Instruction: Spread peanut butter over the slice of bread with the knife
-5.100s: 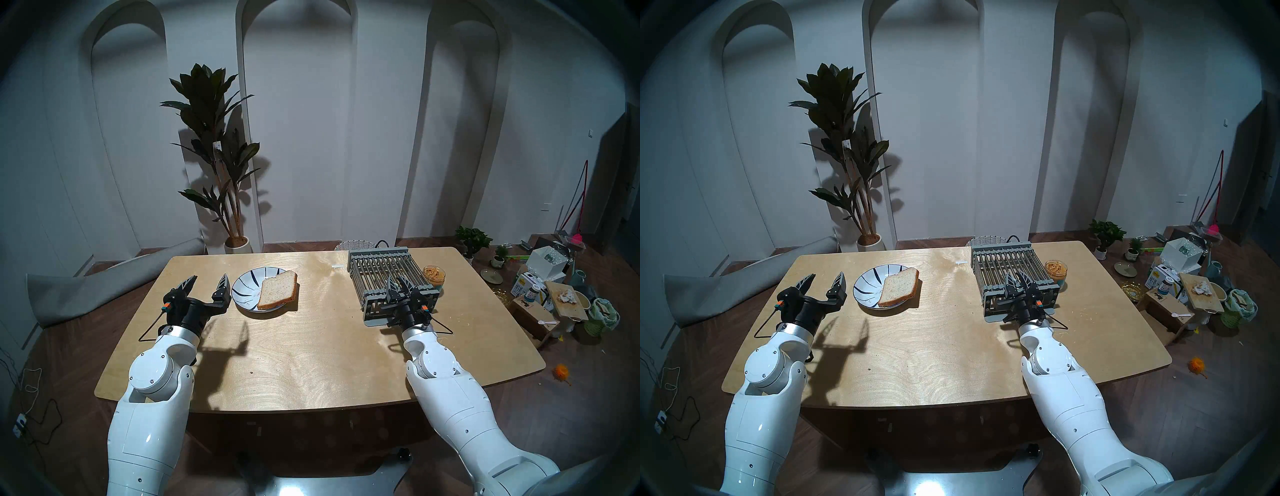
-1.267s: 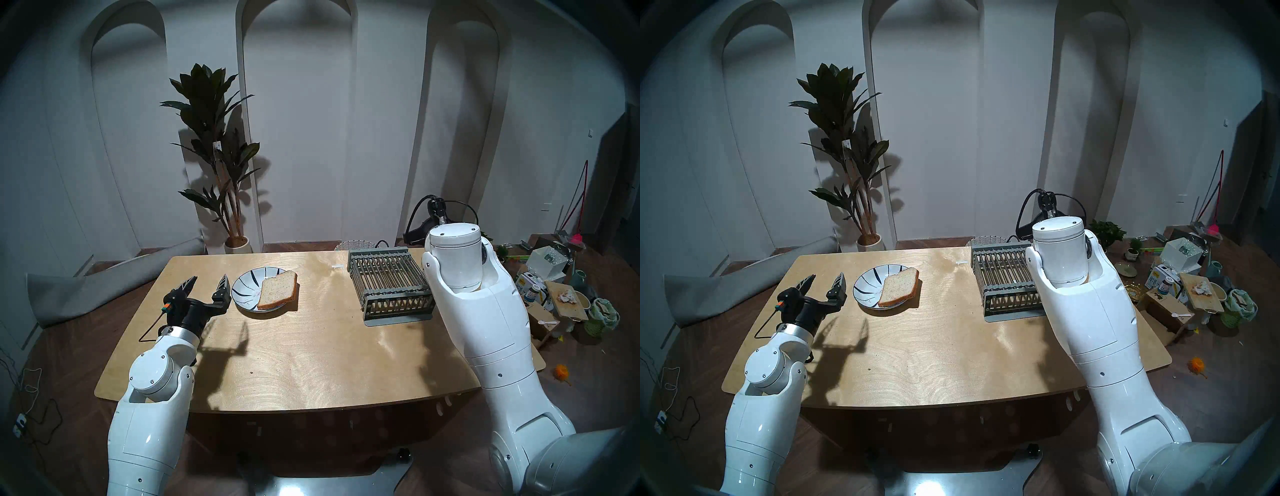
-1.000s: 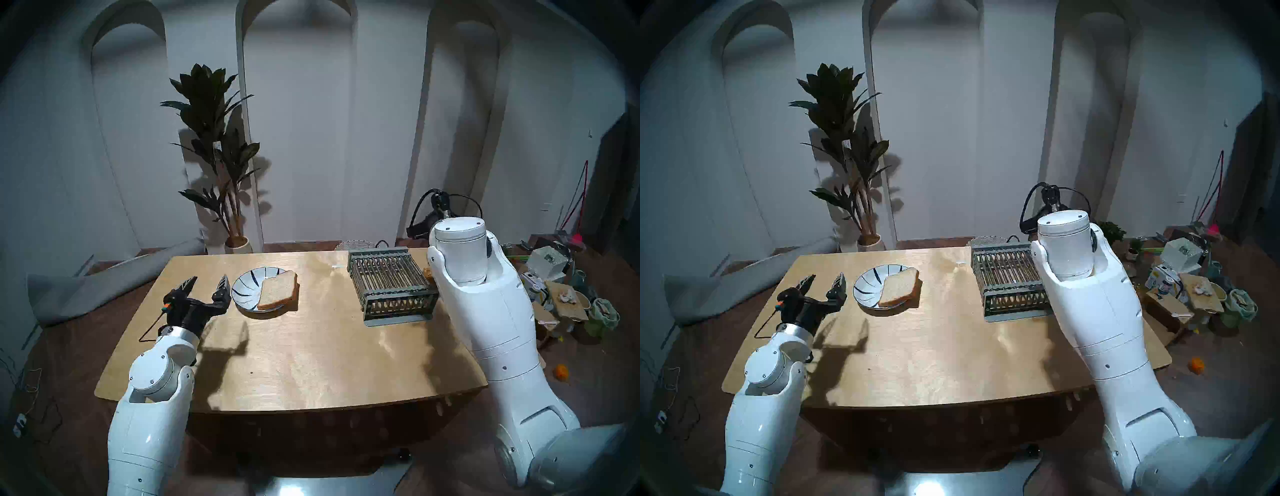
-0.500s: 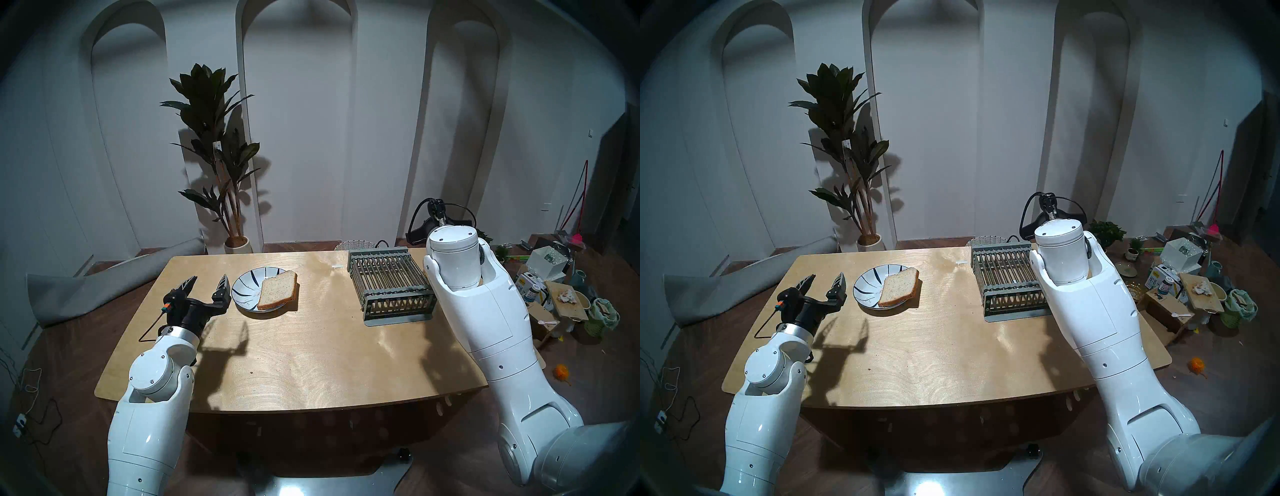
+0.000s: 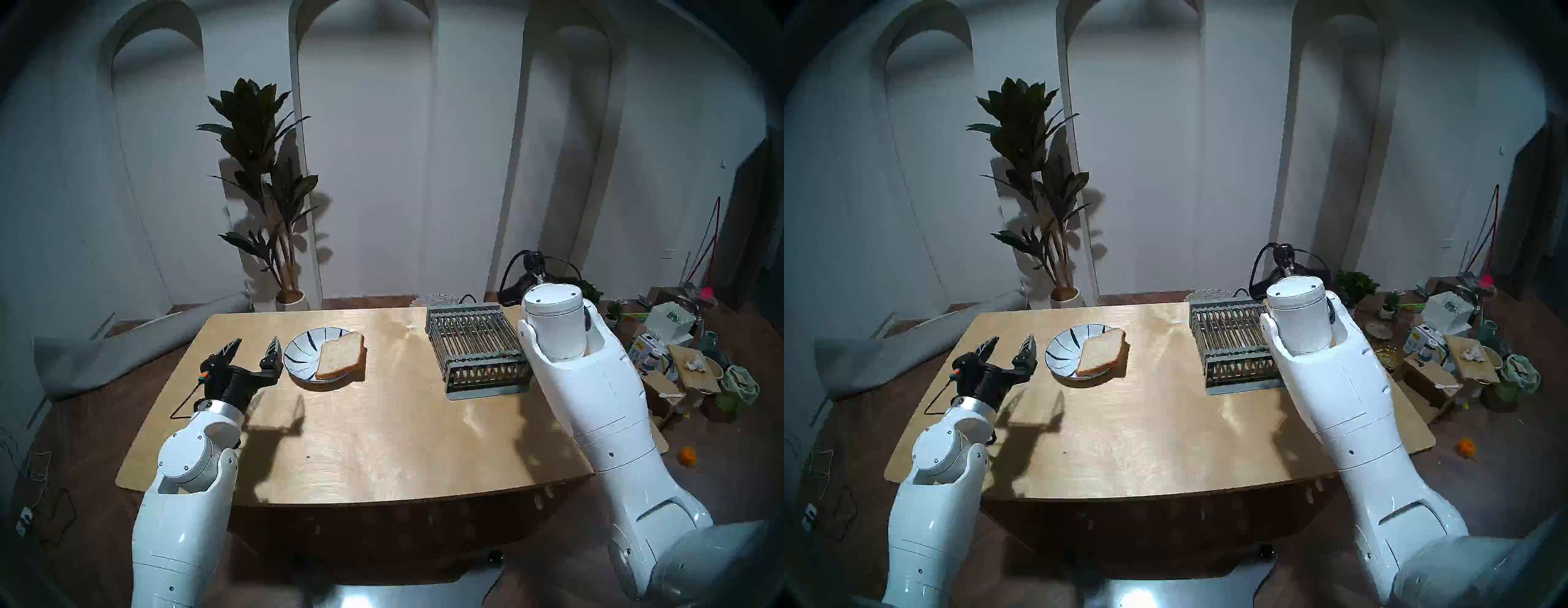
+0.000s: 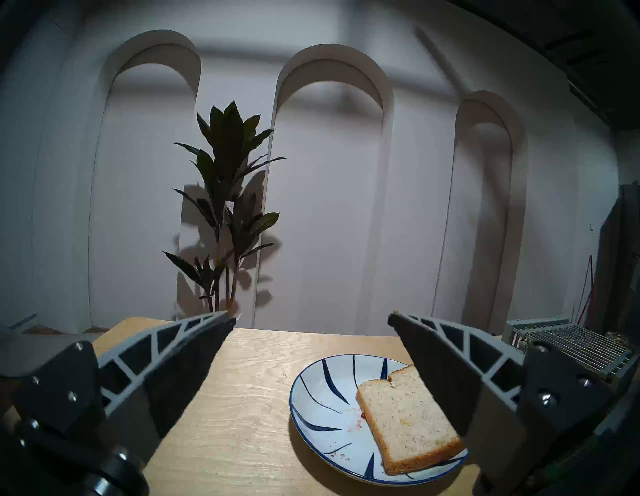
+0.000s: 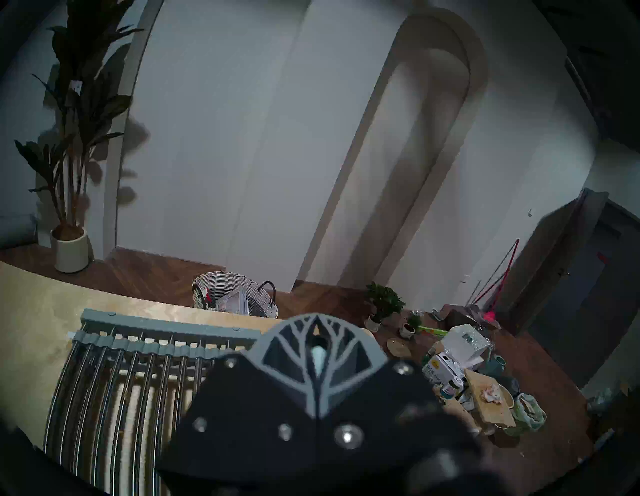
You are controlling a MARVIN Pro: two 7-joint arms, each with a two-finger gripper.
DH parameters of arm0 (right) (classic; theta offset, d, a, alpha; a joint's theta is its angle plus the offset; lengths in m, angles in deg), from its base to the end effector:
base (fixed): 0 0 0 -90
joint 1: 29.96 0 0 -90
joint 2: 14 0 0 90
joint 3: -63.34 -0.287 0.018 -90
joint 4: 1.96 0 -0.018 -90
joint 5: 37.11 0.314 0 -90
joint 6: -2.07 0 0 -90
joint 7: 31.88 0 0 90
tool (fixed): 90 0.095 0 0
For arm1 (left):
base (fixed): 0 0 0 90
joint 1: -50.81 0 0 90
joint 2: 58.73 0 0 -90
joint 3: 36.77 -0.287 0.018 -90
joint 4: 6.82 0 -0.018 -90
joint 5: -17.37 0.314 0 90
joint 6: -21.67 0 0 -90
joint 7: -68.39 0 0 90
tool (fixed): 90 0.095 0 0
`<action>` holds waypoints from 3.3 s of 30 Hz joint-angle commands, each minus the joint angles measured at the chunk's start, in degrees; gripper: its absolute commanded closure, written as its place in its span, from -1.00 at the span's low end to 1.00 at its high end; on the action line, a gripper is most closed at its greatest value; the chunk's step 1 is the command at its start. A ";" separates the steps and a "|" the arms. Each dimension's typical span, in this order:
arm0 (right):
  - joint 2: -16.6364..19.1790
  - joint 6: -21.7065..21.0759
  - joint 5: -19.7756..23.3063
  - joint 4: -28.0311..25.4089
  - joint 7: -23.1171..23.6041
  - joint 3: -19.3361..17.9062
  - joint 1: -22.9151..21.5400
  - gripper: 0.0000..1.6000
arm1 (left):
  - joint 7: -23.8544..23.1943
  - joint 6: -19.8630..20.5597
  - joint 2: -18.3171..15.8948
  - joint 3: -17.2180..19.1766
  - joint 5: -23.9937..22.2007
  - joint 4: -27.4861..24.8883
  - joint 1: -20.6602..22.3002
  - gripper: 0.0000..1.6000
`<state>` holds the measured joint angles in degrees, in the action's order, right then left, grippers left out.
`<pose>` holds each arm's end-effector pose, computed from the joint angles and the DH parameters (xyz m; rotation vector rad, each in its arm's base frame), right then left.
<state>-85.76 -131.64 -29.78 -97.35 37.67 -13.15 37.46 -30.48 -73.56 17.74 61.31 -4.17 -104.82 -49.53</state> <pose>0.4971 -0.0385 -0.1608 2.1774 0.1011 1.6483 0.3737 0.1026 -0.2887 2.0394 0.0676 2.2434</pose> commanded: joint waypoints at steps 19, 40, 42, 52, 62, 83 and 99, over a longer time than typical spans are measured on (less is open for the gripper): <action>-0.71 1.71 -1.06 2.13 -0.81 2.08 0.91 1.00 | -0.02 -0.14 -0.04 0.01 -0.03 -1.33 0.51 -1.00; 2.32 2.67 -3.48 4.73 0.40 5.32 -1.86 1.00 | -0.03 -0.16 -0.04 0.01 -0.03 -1.30 0.53 -1.00; 2.59 2.67 -3.63 4.96 0.51 5.39 -2.10 1.00 | -0.03 -0.17 -0.04 0.01 -0.03 -1.29 0.53 -1.00; 3.66 2.42 -4.17 6.34 1.03 5.16 -2.93 1.00 | -0.03 -0.17 -0.04 0.01 -0.03 -1.29 0.53 -1.00; 4.92 2.43 -4.57 6.76 1.70 5.17 -3.21 1.00 | -0.03 -0.16 -0.04 0.01 -0.03 -1.30 0.53 -1.00; 9.08 5.59 -8.06 8.10 4.86 8.28 -5.81 1.00 | -0.04 -0.19 -0.05 0.00 -0.03 -1.27 0.54 -1.00; 10.94 6.73 -9.22 9.08 6.19 9.93 -6.79 1.00 | -0.03 -0.16 -0.04 0.01 -0.03 -1.30 0.53 -1.00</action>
<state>-75.35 -125.71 -38.47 -87.95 43.64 -3.13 32.46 -30.48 -73.56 17.74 61.29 -4.16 -104.82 -49.53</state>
